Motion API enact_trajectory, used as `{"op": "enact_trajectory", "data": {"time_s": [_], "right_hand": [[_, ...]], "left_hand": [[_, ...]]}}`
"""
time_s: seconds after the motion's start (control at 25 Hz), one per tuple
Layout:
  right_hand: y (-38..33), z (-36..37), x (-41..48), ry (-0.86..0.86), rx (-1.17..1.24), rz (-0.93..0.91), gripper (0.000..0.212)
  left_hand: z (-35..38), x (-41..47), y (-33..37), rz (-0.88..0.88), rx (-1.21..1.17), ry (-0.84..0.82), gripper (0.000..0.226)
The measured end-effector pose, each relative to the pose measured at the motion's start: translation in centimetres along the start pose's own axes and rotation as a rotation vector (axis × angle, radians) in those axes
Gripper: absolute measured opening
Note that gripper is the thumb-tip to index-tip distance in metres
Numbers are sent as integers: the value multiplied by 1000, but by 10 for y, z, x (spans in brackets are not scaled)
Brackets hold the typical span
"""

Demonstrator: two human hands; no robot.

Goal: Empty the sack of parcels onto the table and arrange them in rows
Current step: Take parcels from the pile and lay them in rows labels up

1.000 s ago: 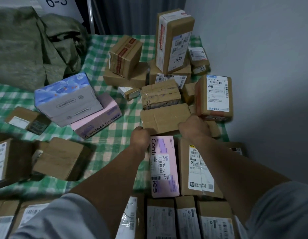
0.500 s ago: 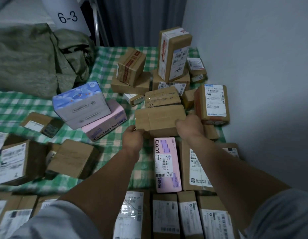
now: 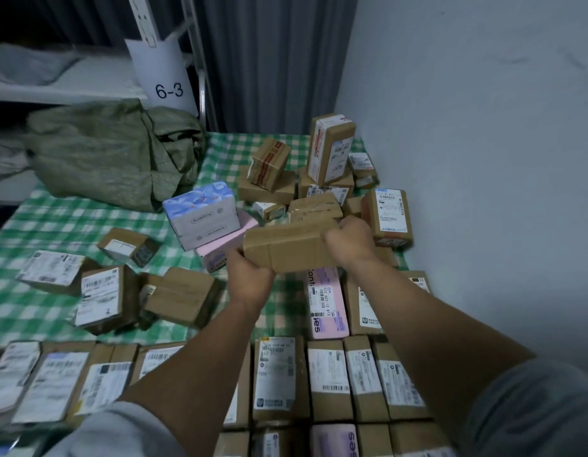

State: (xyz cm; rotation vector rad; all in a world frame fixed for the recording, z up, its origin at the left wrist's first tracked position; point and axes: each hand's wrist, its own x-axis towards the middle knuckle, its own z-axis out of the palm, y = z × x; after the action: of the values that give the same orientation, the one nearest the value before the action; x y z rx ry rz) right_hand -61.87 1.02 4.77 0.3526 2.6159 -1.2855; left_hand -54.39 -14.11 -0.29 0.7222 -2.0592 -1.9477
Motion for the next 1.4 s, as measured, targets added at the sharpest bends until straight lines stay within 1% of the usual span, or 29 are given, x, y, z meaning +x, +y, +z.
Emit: {"op": "enact_trajectory", "data": {"time_s": [0.08,0.12,0.2,0.24,0.32,0.36,0.44,0.48,0.52,0.6,0.68,0.76,0.84,0.92,0.96,1.12,1.24,1.4], "right_hand": [[-12,-2,-25,3,-4,-27,26],[-18,-2,-38,9,9,-45,32],[-32,-5,-67,16,57,-84,35],[-37,-4,-77,20,95,-109,34],[-45,-4,-99,25,165,-163,36],[-49,-4,-108,32,191,-195,37],[-56,-1,-125,31,231,-247,37],[-58,0,-130,29,260,-271,42],[-61,0,-136,29,307,-297,44],[-65,2,-147,27,391,-330,39],[-62,9,-156,48,382,-303,32],[-53,17,-164,71,329,-251,34],[-44,22,-175,39,374,-185,34],[-39,30,-187,-32,417,-128,35],[-35,34,-191,-74,439,-117,29],[-24,54,-199,-235,552,-77,26],[-12,69,-200,-279,559,-54,27],[7,76,-201,-263,592,22,22]], "left_hand": [[-15,-16,8,83,72,7,59],[-22,-22,10,94,136,-5,70],[-36,-33,9,68,271,-22,91],[-43,-39,6,80,305,-4,92],[-58,-52,5,142,333,44,80],[-66,-58,7,145,346,49,73],[-82,-65,12,108,370,42,68],[-87,-67,14,86,359,30,69],[-93,-70,17,73,318,13,69],[-104,-77,20,3,135,-20,66],[-113,-85,22,-165,-71,-86,54],[-121,-93,27,-318,-245,-190,44],[-127,-94,29,-381,-345,-248,39],[-133,-96,30,-414,-406,-256,40],[-134,-98,30,-425,-427,-257,41],[-137,-102,24,-424,-467,-262,42],[-139,-103,17,-449,-481,-250,37],[-136,-104,-4,-446,-394,-285,33]]}}
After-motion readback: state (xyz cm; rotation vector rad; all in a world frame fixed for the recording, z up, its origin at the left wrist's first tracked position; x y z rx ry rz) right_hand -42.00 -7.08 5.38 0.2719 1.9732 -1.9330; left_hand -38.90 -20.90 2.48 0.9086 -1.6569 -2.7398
